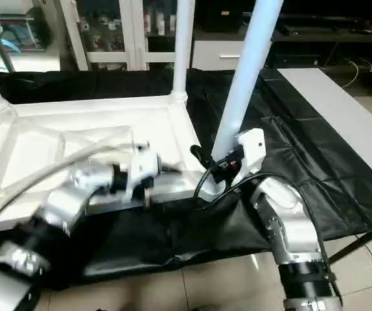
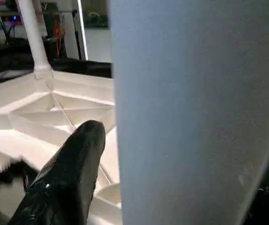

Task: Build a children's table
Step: Rotate table base

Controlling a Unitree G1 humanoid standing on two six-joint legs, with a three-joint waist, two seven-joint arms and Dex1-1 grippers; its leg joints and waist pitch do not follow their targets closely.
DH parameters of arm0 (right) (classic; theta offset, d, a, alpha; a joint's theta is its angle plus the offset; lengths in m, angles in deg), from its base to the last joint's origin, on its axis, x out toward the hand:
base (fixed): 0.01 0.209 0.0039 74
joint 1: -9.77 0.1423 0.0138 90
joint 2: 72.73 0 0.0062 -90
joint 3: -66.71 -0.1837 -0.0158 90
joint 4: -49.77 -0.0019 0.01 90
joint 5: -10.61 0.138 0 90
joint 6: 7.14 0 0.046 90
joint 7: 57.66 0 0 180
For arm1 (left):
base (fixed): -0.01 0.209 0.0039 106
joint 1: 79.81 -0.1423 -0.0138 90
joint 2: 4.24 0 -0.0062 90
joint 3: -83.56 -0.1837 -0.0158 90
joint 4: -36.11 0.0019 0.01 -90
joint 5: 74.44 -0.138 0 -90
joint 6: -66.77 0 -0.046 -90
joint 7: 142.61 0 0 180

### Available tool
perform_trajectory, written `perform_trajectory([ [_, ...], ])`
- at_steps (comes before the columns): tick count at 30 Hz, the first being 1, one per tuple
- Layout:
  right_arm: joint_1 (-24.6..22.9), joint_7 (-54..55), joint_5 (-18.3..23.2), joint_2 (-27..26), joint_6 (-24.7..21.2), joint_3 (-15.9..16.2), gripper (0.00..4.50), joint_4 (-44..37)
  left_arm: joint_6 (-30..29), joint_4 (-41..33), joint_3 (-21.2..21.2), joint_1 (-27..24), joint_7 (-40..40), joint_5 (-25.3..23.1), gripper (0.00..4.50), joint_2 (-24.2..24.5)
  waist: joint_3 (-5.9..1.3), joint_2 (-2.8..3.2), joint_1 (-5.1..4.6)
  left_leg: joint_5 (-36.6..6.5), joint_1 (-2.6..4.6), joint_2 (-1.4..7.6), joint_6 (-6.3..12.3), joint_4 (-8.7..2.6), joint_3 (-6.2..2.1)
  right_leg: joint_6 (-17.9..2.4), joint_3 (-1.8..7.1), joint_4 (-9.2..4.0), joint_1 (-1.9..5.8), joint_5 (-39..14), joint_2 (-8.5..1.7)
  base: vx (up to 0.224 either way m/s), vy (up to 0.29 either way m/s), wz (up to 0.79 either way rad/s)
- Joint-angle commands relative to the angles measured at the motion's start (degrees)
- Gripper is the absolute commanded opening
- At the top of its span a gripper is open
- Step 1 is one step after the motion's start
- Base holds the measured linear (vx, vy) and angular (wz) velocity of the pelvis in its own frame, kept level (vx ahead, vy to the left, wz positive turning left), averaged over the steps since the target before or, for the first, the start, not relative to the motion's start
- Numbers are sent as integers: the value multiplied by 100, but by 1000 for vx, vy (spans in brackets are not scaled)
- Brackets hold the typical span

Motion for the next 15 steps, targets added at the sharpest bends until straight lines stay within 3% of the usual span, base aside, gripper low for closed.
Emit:
perform_trajectory([
  [1, 126, 110, -6, -145, -34, 117, 313, -69, -102, -226, -64, 38, -18, -145, 448, 97, -378, 62, 4, -1473, 45, 163, 73, -460, -97, -1119, 229, -410, 274, -1650, -259, 0, 0, 0],
  [4, 471, 218, -80, -618, 48, 348, 313, 275, 114, -108, 83, 110, -531, -406, 448, 408, -373, 60, -55, -1534, 15, 151, 5, -477, -125, -1050, 217, -401, 295, -1742, -260, 0, 0, 0],
  [5, 572, 209, -109, -723, 79, 420, 313, 414, 98, -52, 151, 140, -646, -445, 448, 470, -374, 20, -96, -1600, 19, 153, -7, -476, -127, -1046, 214, -411, 284, -1796, -259, 0, 0, 0],
  [6, 678, 182, -145, -831, 111, 502, 313, 565, 76, -9, 215, 166, -756, -491, 448, 544, -376, 47, -104, -1613, 27, 151, -26, -472, -135, -1074, 214, -388, 279, -1807, -269, 0, 0, 0],
  [8, 886, 71, -219, -1032, 177, 659, 313, 894, 95, -2, 304, 186, -880, -572, 448, 709, -372, 6, -168, -1574, -25, 140, -34, -483, -151, -1039, 206, -391, 314, -1878, -266, 0, 0, 0],
  [9, 900, 62, -225, -1045, 181, 669, 313, 916, 97, -5, 309, 186, -886, -577, 448, 720, -368, 35, -164, -1605, -17, 148, -43, -482, -156, -1033, 206, -387, 291, -1953, -280, 0, 0, 0],
  [10, 1136, 23, -337, -1195, 311, 736, 313, 1338, -49, -111, 399, 143, -872, -540, 448, 833, -366, 3, -183, -1587, -3, 150, -44, -471, -155, -1040, 216, -391, 277, -1997, -292, 0, 0, 0],
  [13, 1304, 17, -351, -1297, 329, 697, 313, 1613, -118, -230, 382, 78, -812, -537, 448, 931, -374, 22, -180, -1406, 43, 162, -45, -462, -130, -1181, 238, -361, 244, -1653, -279, 0, 0, 0],
  [15, 1402, -17, -335, -1361, 308, 678, 313, 1738, -162, -348, 324, -8, -667, -522, 448, 1021, -386, 35, -153, -1187, 45, 163, 1, -460, -110, -1314, 239, -305, 263, -1170, -264, 0, 0, 0],
])
